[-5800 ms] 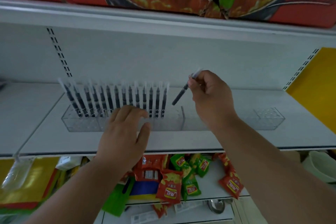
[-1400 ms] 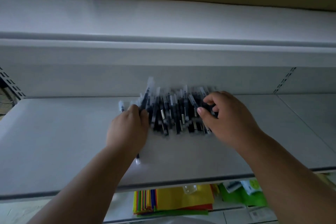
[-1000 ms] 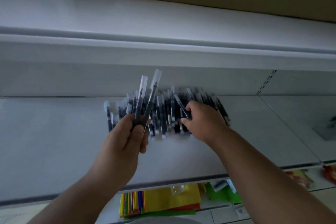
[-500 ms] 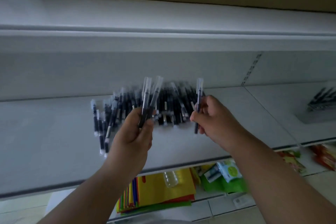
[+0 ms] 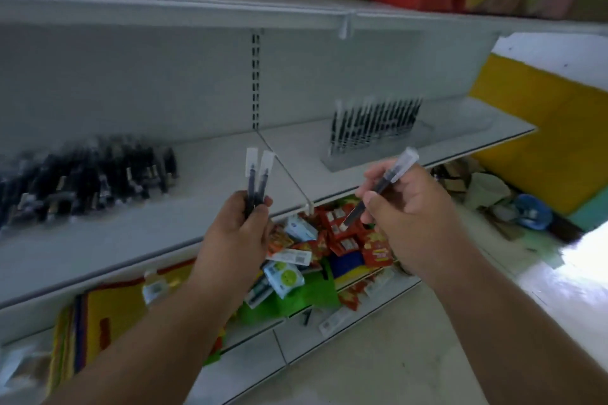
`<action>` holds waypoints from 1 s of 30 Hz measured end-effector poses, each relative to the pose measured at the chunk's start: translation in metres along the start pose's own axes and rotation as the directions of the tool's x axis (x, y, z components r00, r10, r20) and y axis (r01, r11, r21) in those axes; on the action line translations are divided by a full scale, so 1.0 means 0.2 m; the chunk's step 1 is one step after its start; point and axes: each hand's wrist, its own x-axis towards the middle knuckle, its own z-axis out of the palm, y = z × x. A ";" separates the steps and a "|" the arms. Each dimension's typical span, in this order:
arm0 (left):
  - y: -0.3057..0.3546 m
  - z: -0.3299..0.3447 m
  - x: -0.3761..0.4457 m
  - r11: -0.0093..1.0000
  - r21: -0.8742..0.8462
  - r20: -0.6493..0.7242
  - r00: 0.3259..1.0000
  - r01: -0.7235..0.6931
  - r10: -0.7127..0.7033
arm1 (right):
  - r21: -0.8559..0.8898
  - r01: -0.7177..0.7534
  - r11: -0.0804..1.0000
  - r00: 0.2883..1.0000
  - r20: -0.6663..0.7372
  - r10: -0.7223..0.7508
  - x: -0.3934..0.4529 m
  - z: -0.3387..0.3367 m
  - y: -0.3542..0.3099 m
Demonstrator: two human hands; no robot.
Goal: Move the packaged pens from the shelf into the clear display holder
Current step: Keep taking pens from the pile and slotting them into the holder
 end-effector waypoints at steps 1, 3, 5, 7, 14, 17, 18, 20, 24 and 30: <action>-0.01 0.11 -0.01 0.999 -0.004 -0.005 0.999 0.036 -0.036 | -0.017 0.018 1.000 1.000 -0.025 -0.019 -0.01 -0.10 0.05; -0.03 0.29 -0.02 0.996 -0.055 0.024 0.997 0.075 -0.074 | -0.027 0.060 0.998 0.995 -0.075 -0.062 -0.03 -0.28 0.11; -0.02 0.45 -0.02 0.994 -0.069 0.063 0.995 0.083 -0.079 | -0.023 0.076 0.997 0.990 -0.118 -0.078 -0.03 -0.42 0.18; -0.01 0.57 -0.02 0.995 -0.060 0.073 0.995 0.074 -0.070 | -0.030 0.077 0.997 0.988 -0.129 -0.080 -0.01 -0.51 0.23; -0.05 0.83 0.12 0.998 0.014 0.112 0.992 0.064 -0.065 | -0.145 0.033 0.989 0.974 -0.218 -0.064 0.20 -0.67 0.44; -0.05 0.95 0.25 0.998 -0.010 0.117 0.991 0.068 -0.067 | -0.242 0.004 0.970 0.971 -0.230 -0.062 0.32 -0.72 0.54; -0.06 1.01 0.30 0.997 -0.030 0.119 0.991 0.073 -0.069 | -0.291 -0.007 0.957 0.973 -0.222 -0.060 0.36 -0.74 0.57; -0.08 1.11 0.39 0.994 -0.072 0.125 0.990 0.077 -0.068 | -0.355 -0.026 0.935 0.975 -0.217 -0.055 0.43 -0.79 0.63; -0.09 1.29 0.50 0.999 -0.037 0.165 0.986 0.017 -0.011 | -0.343 -0.037 0.938 0.965 -0.256 -0.056 0.58 -0.88 0.73; -0.13 1.41 0.69 0.999 0.037 0.113 0.993 -0.023 0.019 | -0.321 0.033 0.947 0.971 -0.215 -0.107 0.88 -0.97 0.89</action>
